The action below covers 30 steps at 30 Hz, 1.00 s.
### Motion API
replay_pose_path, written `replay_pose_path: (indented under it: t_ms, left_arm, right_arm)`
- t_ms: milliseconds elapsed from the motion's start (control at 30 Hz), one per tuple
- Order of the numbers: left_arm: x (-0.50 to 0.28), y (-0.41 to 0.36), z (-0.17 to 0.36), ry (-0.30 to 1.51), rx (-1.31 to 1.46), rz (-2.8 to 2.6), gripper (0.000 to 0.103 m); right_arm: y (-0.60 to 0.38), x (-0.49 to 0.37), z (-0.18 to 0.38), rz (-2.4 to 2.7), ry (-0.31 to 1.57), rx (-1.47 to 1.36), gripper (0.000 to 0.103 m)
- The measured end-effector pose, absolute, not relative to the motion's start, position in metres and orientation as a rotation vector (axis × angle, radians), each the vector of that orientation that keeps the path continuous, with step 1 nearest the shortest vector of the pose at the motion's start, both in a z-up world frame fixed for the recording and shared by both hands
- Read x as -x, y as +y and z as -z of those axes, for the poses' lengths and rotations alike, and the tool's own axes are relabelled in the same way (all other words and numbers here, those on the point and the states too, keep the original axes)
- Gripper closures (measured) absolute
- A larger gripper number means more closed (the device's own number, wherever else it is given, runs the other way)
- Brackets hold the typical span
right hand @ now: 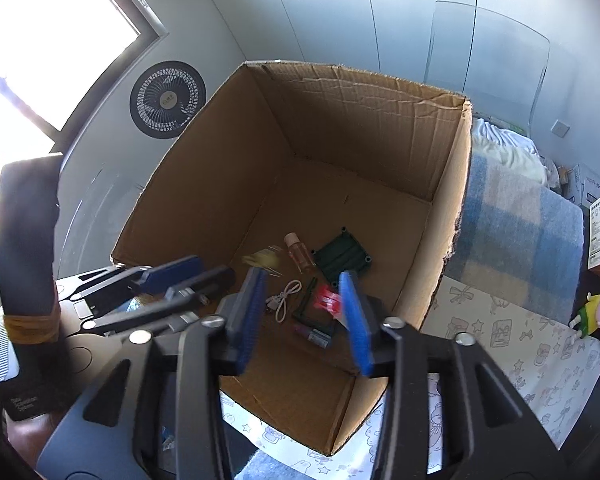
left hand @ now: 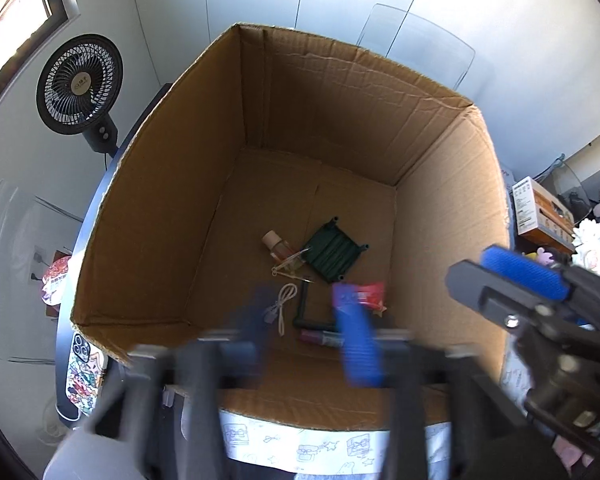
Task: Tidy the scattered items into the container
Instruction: 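Open both grippers to drop the binder clip and candy into the box, then move both grippers back from the box toward the round mirror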
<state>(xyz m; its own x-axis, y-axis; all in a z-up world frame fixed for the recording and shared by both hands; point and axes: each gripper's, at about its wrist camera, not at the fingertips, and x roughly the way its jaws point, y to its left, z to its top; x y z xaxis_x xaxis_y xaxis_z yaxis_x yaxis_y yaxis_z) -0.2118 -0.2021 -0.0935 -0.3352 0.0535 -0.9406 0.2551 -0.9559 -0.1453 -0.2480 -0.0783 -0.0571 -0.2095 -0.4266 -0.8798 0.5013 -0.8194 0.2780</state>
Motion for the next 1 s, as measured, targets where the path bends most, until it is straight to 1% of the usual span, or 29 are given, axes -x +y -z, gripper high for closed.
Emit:
replay_pose_path:
  t_ms: [33, 67, 133, 200, 233, 267, 333, 400, 433, 733, 833, 1000]
  left_arm:
    - [0.21, -0.203, 0.093, 0.406, -1.723, 2.437, 0.008]
    - [0.209, -0.204, 0.091, 0.407, -1.711, 2.441, 0.002]
    - [0.207, -0.204, 0.088, 0.401, -1.698, 2.441, 0.001]
    - [0.206, -0.195, 0.083, 0.388, -1.689, 2.462, 0.001]
    - [0.206, -0.19, 0.08, 0.38, -1.685, 2.475, 0.001]
    - [0.206, -0.184, 0.077, 0.372, -1.681, 2.489, 0.001]
    - [0.205, -0.173, 0.071, 0.356, -1.672, 2.515, 0.0]
    - [0.205, -0.161, 0.065, 0.341, -1.663, 2.541, 0.0]
    - [0.204, -0.156, 0.062, 0.333, -1.658, 2.554, 0.0]
    - [0.202, -0.104, 0.034, 0.258, -1.613, 2.669, 0.0]
    - [0.201, -0.065, 0.028, 0.198, -1.626, 2.729, 0.0]
    - [0.197, -0.005, 0.026, 0.154, -1.65, 2.803, 0.0]
  right_arm:
    - [-0.075, 0.248, 0.054, 2.075, 0.08, -1.461, 0.046]
    - [-0.072, 0.249, 0.051, 2.081, 0.062, -1.451, 0.038]
    - [-0.067, 0.249, 0.045, 2.091, 0.047, -1.437, 0.032]
    - [-0.061, 0.249, 0.04, 2.102, 0.041, -1.423, 0.032]
    - [-0.058, 0.248, 0.037, 2.108, 0.042, -1.415, 0.028]
    - [-0.055, 0.248, 0.034, 2.113, 0.043, -1.407, 0.02]
    - [-0.044, 0.245, 0.027, 2.13, 0.03, -1.379, 0.01]
    - [-0.031, 0.243, 0.019, 2.157, 0.025, -1.347, 0.005]
    - [-0.023, 0.242, 0.016, 2.167, 0.02, -1.339, 0.0]
    - [0.076, 0.226, -0.01, 2.303, -0.052, -1.316, 0.0]
    - [0.118, 0.221, -0.017, 2.361, -0.088, -1.332, 0.0]
    - [0.184, 0.209, -0.023, 2.449, -0.169, -1.344, 0.0]
